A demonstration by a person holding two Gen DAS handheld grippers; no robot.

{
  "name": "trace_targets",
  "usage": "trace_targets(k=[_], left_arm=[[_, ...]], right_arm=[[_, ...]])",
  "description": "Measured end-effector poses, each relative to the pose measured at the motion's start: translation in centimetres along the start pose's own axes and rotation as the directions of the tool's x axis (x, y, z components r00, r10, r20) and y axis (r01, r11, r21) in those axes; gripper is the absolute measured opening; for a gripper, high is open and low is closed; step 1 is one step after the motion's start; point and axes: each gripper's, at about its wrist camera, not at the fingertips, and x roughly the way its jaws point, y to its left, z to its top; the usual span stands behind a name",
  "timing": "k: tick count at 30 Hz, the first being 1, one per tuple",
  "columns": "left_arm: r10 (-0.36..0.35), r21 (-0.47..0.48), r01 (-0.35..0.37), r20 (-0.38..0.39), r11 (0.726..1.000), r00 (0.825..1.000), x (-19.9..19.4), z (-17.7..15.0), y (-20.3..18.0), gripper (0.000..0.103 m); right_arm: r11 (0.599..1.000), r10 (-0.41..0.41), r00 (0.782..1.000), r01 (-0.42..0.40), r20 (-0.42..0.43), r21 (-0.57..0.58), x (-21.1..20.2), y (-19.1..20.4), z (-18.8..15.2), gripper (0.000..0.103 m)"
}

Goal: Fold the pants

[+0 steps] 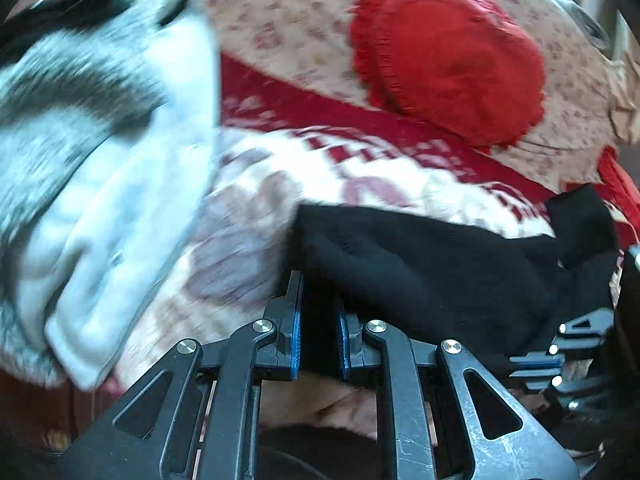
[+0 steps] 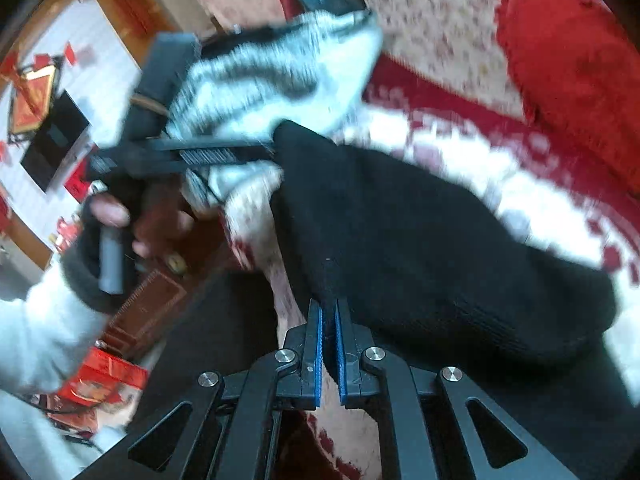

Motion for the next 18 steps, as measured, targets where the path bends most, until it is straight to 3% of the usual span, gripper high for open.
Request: trace_targets(k=[3,6,10,12,13,15,18], left_arm=[[0.02,-0.064,-0.019,0.022,0.998,1.0,-1.4,-0.5,1.5,0.013],[0.037,-0.071,-0.032,0.068,0.997,0.997,-3.2,-0.1,1.0,0.013],[0.045,-0.044,-0.04,0.126,0.998,0.991,-4.6,0.5,-0.8,0.013],[0.005,-0.045,0.002,0.145,0.999,0.989,-4.8,0.7,-1.7,0.018],[-0.018,-0.04,0.024,0.149,0.999,0.989,-4.9,0.8,-2.3,0.021],[-0.031,-0.026,0.036,0.152,0.999,0.988,-5.0,1.0,-3.6,0.021],[-0.066,0.0,0.067,0.172,0.998,0.983,-5.7,1.3,-5.3,0.026]], right_arm=[[0.999,-0.024,1.0,0.024,0.011,0.031,0.4,-0.4,-0.5,0.006],[0.998,-0.015,1.0,0.014,0.02,0.069,-2.0,-0.5,-0.3,0.012],[0.988,-0.072,0.979,0.045,0.19,0.145,-9.6,-2.4,0.6,0.016],[0.974,-0.15,0.959,0.102,0.242,0.202,-12.3,-4.4,1.2,0.03],[0.958,-0.203,0.953,0.147,0.223,0.244,-12.6,-5.8,1.5,0.045],[0.933,-0.254,0.956,0.202,0.147,0.297,-11.9,-8.3,2.2,0.047],[0.916,-0.258,0.964,0.221,0.07,0.334,-9.6,-10.9,2.7,0.047]])
